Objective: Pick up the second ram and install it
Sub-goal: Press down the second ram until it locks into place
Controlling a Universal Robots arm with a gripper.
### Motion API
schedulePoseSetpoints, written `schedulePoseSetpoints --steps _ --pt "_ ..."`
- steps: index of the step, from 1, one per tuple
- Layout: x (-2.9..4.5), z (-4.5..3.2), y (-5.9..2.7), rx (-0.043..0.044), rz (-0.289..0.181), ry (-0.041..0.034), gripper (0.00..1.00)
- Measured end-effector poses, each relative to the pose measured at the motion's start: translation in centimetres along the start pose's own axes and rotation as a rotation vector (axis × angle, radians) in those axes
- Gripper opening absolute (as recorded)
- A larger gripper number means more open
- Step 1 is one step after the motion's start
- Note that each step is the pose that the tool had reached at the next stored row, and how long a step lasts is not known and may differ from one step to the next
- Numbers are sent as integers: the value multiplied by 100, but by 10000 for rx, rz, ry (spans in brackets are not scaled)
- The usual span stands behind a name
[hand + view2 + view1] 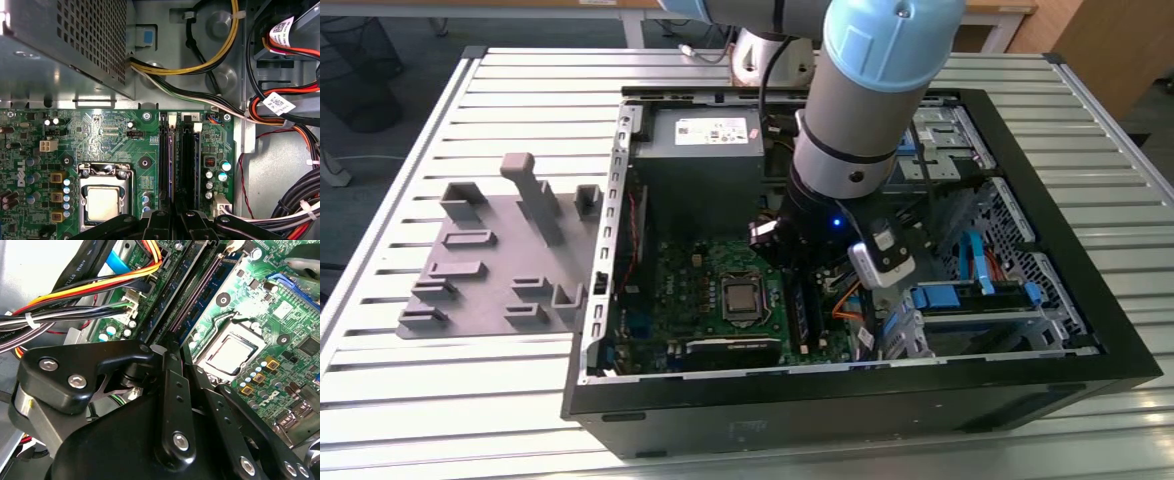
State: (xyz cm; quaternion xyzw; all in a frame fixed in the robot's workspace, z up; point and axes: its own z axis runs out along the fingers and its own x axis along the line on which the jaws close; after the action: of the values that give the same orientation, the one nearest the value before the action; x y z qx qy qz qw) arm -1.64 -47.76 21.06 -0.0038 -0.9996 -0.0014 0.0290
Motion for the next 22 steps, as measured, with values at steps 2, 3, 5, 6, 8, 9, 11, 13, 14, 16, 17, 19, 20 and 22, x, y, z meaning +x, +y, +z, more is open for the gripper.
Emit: schedulePoseSetpoints --steps 2,3,5,6,8,9,11,13,14,16,17,19,20,22 --pt "-2 0 0 0 2 7 14" --pt "-3 0 0 1 2 9 14" --pt "-3 0 0 0 3 10 14" --pt "-4 0 0 0 4 11 14" --pt "-7 0 -1 0 13 11 14" --pt "-7 0 -1 0 18 11 14" --pt "-8 1 -1 -1 22 10 14" --pt "-8 5 -1 -1 21 10 14" --pt "-9 8 -1 -1 21 10 14" --pt "-9 15 -1 -1 21 10 14" --pt "-10 21 -1 -2 21 11 14" --pt "-10 33 0 -2 21 10 14" --pt "-11 39 -1 -1 21 11 14" --pt "-11 47 -1 0 21 11 14"
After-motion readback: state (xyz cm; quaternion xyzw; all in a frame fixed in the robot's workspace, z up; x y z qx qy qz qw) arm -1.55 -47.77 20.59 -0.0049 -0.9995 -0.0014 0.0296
